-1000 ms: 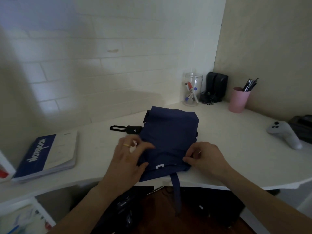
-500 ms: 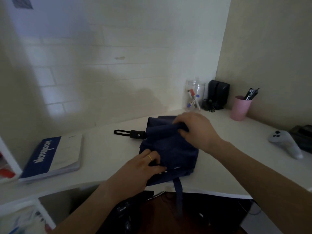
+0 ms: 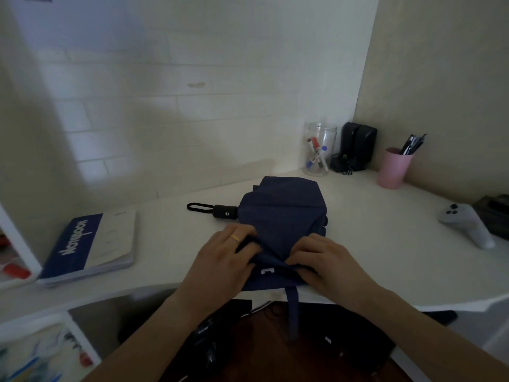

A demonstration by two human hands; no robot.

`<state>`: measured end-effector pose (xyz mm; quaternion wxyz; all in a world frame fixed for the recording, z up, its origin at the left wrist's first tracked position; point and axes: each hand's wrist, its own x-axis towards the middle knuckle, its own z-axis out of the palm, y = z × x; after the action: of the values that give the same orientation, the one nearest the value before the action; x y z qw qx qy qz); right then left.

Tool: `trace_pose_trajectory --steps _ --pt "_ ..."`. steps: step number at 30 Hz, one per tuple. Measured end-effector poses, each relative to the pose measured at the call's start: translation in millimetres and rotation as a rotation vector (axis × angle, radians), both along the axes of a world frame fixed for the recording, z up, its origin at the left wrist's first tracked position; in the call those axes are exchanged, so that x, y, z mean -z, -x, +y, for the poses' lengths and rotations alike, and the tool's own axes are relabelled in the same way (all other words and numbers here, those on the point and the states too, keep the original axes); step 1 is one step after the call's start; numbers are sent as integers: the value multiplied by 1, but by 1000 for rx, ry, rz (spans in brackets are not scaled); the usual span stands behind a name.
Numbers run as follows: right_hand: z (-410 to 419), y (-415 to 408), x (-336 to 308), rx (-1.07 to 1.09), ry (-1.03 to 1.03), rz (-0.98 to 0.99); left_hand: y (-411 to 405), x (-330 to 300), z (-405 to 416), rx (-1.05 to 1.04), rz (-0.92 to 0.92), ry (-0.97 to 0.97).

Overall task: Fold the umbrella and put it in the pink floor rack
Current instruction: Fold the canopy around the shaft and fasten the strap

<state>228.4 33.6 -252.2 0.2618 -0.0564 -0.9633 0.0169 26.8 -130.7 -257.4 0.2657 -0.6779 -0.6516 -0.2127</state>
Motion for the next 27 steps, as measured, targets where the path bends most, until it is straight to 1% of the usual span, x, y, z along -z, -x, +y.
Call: trace_pose_trajectory --steps 5,9,11,13,16,17,18,19,20,22,23,24,26,27 --pt "10 -13 3 25 6 25 8 3 -7 105 170 47" --pt "12 -22 11 -8 -8 61 9 0 -15 171 209 110" --pt "13 -26 12 -29 -19 84 10 -2 -16 188 196 159" --pt "14 -30 12 -42 -5 69 12 -2 -20 181 96 250" --pt "14 -32 14 -31 58 -21 8 -12 -21 124 -184 366" --pt "13 -32 13 -12 84 -53 5 -17 -18 115 -288 367" --pt "12 -32 12 16 122 -78 3 -20 -12 104 -354 346" --pt "11 -32 8 45 177 -100 1 -23 -4 91 -368 319" --pt "9 -31 1 70 252 -114 1 -25 3 69 -331 305" --pt "11 -23 -15 116 480 -66 1 -22 16 22 -113 316" --pt "16 -16 -23 167 588 17 1 -17 20 29 24 325" --pt "24 -7 -33 247 646 142 0 -11 19 45 113 331" --pt "53 15 -48 441 720 401 2 -2 17 77 160 326" --pt "69 27 -56 524 777 460 3 2 16 100 169 316"
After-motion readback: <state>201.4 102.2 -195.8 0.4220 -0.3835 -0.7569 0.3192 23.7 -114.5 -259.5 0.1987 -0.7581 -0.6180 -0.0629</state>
